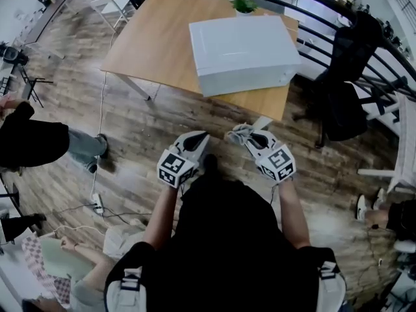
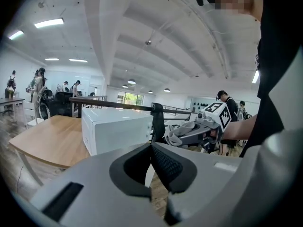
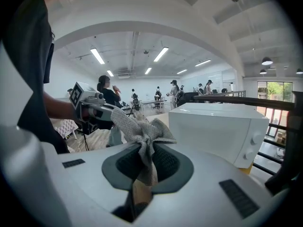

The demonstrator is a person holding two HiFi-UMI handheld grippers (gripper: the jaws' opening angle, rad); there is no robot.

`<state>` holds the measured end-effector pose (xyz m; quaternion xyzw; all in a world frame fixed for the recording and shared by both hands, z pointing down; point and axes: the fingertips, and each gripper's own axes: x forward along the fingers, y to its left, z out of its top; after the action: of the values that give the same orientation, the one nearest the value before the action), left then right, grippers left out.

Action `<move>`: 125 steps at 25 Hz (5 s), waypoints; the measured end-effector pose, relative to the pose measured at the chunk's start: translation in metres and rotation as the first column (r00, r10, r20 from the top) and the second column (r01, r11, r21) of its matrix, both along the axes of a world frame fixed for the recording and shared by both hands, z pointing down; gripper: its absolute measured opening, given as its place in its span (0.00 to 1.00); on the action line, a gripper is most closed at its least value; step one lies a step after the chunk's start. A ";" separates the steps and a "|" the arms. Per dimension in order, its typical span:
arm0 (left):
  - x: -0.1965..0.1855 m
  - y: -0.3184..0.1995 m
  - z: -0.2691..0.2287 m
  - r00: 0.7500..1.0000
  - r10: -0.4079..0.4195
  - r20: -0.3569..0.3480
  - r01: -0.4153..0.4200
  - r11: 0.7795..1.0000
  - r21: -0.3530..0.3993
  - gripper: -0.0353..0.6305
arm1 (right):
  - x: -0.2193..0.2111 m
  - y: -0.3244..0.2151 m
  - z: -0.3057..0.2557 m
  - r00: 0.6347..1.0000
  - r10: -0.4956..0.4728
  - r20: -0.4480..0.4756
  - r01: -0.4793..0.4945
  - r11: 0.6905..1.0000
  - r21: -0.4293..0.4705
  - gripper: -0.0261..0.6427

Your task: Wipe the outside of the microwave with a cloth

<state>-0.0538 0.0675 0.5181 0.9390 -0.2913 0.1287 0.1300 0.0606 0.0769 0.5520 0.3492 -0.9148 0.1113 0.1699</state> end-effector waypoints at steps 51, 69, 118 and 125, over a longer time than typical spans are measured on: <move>-0.077 -0.132 0.025 0.986 -0.158 0.048 0.161 0.986 -0.051 0.05 | -0.104 -0.227 0.052 1.000 -0.025 0.008 0.025 0.999 -0.032 0.09; -0.082 -0.124 0.024 0.987 -0.148 0.065 0.151 0.988 -0.044 0.05 | -0.095 -0.244 0.057 0.996 0.077 0.049 -0.076 0.997 -0.028 0.09; -0.006 -0.143 0.018 0.998 0.047 0.050 -0.045 0.999 -0.028 0.05 | 0.085 -0.258 0.054 0.938 0.342 -0.063 -0.343 0.939 -0.007 0.10; -0.008 -0.144 0.020 0.998 0.043 0.048 -0.042 0.999 -0.033 0.05 | 0.116 -0.261 0.053 0.915 0.398 -0.069 -0.398 0.917 0.006 0.10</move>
<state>-0.0622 -0.0767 0.5385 0.9394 -0.2722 0.1587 0.1351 0.1766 -0.1843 0.6046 0.5308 -0.8179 0.1351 0.1765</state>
